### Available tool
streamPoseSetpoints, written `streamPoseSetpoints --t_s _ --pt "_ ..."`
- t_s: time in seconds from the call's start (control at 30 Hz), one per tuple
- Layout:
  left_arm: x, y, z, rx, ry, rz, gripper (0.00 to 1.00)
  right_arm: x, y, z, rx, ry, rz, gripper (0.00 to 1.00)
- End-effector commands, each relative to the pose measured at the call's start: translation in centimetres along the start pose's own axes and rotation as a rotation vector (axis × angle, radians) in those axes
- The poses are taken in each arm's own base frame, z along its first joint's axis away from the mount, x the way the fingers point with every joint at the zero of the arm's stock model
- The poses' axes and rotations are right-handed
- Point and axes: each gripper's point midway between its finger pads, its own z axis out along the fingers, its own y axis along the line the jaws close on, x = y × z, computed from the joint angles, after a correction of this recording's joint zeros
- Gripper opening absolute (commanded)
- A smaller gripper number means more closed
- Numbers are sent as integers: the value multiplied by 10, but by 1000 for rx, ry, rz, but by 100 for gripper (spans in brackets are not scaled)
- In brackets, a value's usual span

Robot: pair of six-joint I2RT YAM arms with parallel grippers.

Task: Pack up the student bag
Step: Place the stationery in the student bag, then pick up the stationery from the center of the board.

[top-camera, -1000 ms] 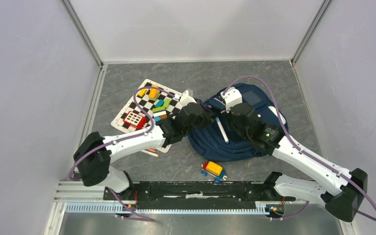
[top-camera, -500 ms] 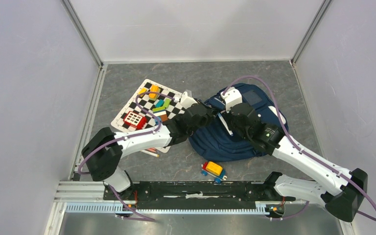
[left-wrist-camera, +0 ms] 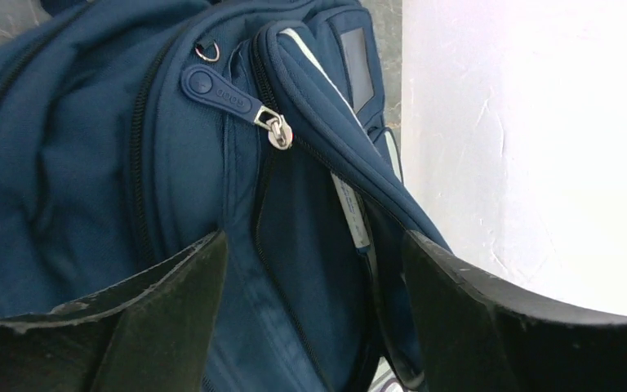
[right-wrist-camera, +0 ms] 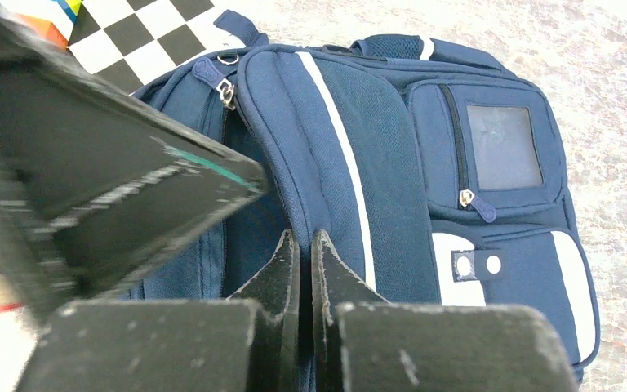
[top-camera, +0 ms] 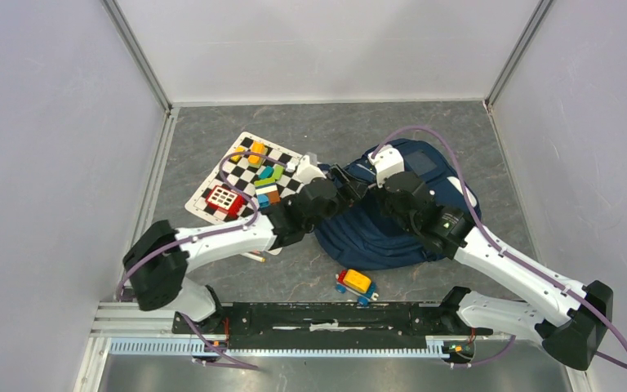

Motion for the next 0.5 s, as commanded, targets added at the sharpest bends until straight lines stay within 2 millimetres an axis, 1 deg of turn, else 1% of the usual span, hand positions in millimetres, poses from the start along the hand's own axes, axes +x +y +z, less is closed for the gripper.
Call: streamPoseSetpoints --t_s 0.0,0.17,0.23,0.27,0.3,0.4,0.47 --pt "-34 5 -42 2 -64 177 87 -61 -10 -18 16 -198 87 0" --pt "-68 58 -99 -118 -120 268 98 -60 -13 -19 29 -197 77 0" --pt "-84 89 -121 -206 -128 271 100 -58 -13 -19 28 -194 75 0" --pt "-89 105 -128 -248 -123 264 100 -56 -12 -18 27 -190 74 0" --pt "-95 123 -135 -296 -117 256 100 -55 -12 -17 25 -188 74 0" --pt "-99 175 -143 -398 -37 183 100 -47 -8 -13 13 -172 75 0" --pt "-94 205 -146 -470 1 147 100 -44 -4 -10 3 -163 77 0"
